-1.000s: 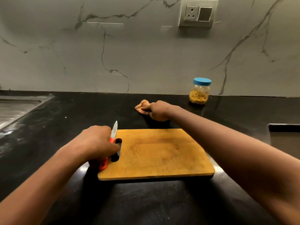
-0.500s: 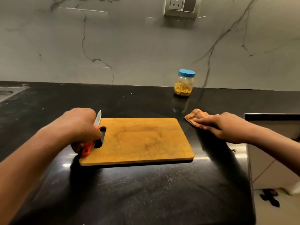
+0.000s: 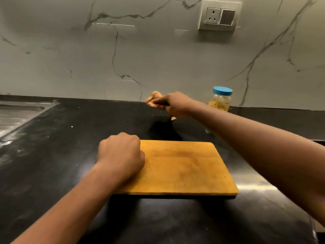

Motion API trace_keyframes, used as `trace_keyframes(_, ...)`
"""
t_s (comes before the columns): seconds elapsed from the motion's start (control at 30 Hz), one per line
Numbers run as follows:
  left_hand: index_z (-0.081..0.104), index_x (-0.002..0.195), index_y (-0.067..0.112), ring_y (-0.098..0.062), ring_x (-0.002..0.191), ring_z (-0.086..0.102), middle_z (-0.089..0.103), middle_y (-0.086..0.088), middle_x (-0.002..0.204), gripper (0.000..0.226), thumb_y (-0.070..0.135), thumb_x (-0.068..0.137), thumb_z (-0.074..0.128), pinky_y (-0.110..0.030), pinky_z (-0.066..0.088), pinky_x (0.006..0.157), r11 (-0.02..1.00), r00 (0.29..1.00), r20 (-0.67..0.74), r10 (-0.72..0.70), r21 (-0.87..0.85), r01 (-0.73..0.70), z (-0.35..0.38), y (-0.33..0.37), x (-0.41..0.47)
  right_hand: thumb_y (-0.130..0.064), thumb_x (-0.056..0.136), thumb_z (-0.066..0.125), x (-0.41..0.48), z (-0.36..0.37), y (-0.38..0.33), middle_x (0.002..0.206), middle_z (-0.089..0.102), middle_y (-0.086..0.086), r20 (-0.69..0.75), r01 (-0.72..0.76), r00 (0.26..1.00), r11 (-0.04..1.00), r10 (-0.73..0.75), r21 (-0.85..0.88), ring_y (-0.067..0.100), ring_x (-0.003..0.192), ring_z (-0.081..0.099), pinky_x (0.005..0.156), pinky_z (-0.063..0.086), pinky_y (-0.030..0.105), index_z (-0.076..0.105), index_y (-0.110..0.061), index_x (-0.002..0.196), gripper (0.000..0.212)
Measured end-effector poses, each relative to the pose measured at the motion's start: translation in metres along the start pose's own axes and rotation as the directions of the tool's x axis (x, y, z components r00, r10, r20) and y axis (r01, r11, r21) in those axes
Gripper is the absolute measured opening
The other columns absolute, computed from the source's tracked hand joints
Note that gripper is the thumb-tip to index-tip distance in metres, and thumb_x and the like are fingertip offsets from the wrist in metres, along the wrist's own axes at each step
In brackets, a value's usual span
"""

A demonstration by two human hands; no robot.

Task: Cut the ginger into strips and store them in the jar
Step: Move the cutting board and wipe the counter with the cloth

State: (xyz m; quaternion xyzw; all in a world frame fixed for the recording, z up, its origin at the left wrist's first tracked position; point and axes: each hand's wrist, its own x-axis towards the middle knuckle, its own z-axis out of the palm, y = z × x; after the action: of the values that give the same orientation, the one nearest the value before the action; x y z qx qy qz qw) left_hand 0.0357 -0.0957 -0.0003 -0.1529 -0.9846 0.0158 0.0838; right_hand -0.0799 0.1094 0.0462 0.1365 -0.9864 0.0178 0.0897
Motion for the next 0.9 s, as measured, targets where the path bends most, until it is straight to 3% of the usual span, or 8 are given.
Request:
trace_keyframes(0.1,0.057,0.090,0.020,-0.027,0.096,0.064,0.061,0.000,0.099,0.021,0.038,0.095,0.047,-0.031,0.040,0.066,1.000,0.999,-0.051,-0.014,-0.003,0.014,0.002,0.000,0.000,-0.024,0.096,0.047,0.048,0.021,-0.022,0.125,0.061,0.005,0.091,0.061,0.994,0.998,-0.061,-0.002,0.025,0.105,0.057,0.080,0.036,0.023,0.051,-0.037,0.134,0.040)
trace_keyframes(0.2,0.046,0.079,0.021,-0.027,0.096,0.064,0.062,-0.001,0.101,0.021,0.032,0.098,0.046,-0.032,0.038,0.065,1.000,0.998,-0.061,-0.001,-0.009,0.001,0.004,0.003,-0.004,-0.016,0.092,0.047,0.066,0.051,-0.022,0.114,0.060,0.004,0.205,0.040,0.978,0.996,-0.024,-0.077,0.023,0.096,0.057,0.081,0.042,0.028,0.049,-0.035,0.136,0.048)
trace_keyframes(0.33,0.055,0.088,0.020,-0.028,0.093,0.062,0.059,-0.002,0.100,0.020,0.034,0.097,0.045,-0.033,0.040,0.065,0.999,0.995,-0.096,0.027,-0.045,-0.031,0.009,0.006,-0.005,-0.021,0.091,0.051,0.058,0.059,0.005,0.099,0.062,0.010,0.142,-0.118,0.979,0.974,0.147,-0.195,0.024,0.084,0.057,0.071,0.047,0.031,0.060,-0.013,0.121,0.032)
trace_keyframes(0.4,0.059,0.096,0.019,-0.028,0.093,0.061,0.057,-0.002,0.101,0.022,0.036,0.097,0.045,-0.035,0.046,0.069,0.991,0.993,-0.100,0.069,-0.107,-0.080,0.009,0.014,-0.006,-0.021,0.092,0.052,0.040,0.052,0.023,0.093,0.060,0.010,0.138,-0.152,0.972,0.958,0.189,-0.244,0.023,0.079,0.055,0.067,0.044,0.030,0.062,-0.010,0.117,0.029)
trace_keyframes(0.53,0.057,0.090,0.015,-0.026,0.088,0.060,0.058,-0.004,0.100,0.022,0.033,0.096,0.046,-0.034,0.047,0.073,0.964,0.978,-0.143,0.149,-0.200,-0.176,0.015,0.032,-0.006,-0.023,0.091,0.053,-0.023,0.041,0.051,0.088,0.059,0.006,0.140,-0.189,0.962,0.944,0.233,-0.271,0.019,0.076,0.056,0.069,0.051,0.031,0.062,-0.013,0.117,0.029)
trace_keyframes(0.67,0.065,0.102,0.013,-0.024,0.093,0.060,0.062,-0.004,0.105,0.022,0.026,0.096,0.049,-0.032,0.049,0.078,0.944,0.968,-0.178,0.179,-0.245,-0.219,0.019,0.039,-0.003,-0.031,0.091,0.049,-0.101,0.028,0.082,0.083,0.061,0.004,0.131,-0.215,0.955,0.924,0.266,-0.316,0.016,0.068,0.055,0.065,0.052,0.032,0.061,-0.020,0.118,0.032)
trace_keyframes(0.77,0.069,0.102,0.012,-0.023,0.093,0.062,0.066,-0.005,0.104,0.021,0.021,0.096,0.052,-0.033,0.052,0.082,0.935,0.962,-0.189,0.198,-0.257,-0.243,0.016,0.037,0.001,-0.036,0.091,0.044,-0.167,0.014,0.096,0.090,0.066,0.005,0.181,-0.211,0.935,0.889,0.305,-0.405,0.020,0.074,0.058,0.066,0.048,0.031,0.061,-0.029,0.119,0.033)
trace_keyframes(0.9,0.072,0.090,0.010,-0.019,0.079,0.063,0.067,-0.003,0.088,0.016,0.015,0.090,0.056,-0.032,0.056,0.076,0.923,0.966,-0.180,0.186,-0.306,-0.234,0.015,0.031,0.009,-0.034,0.089,0.048,-0.233,-0.013,0.093,0.093,0.066,-0.003,0.266,-0.241,0.885,0.865,0.382,-0.441,0.016,0.082,0.060,0.066,0.042,0.024,0.061,-0.038,0.116,0.030)
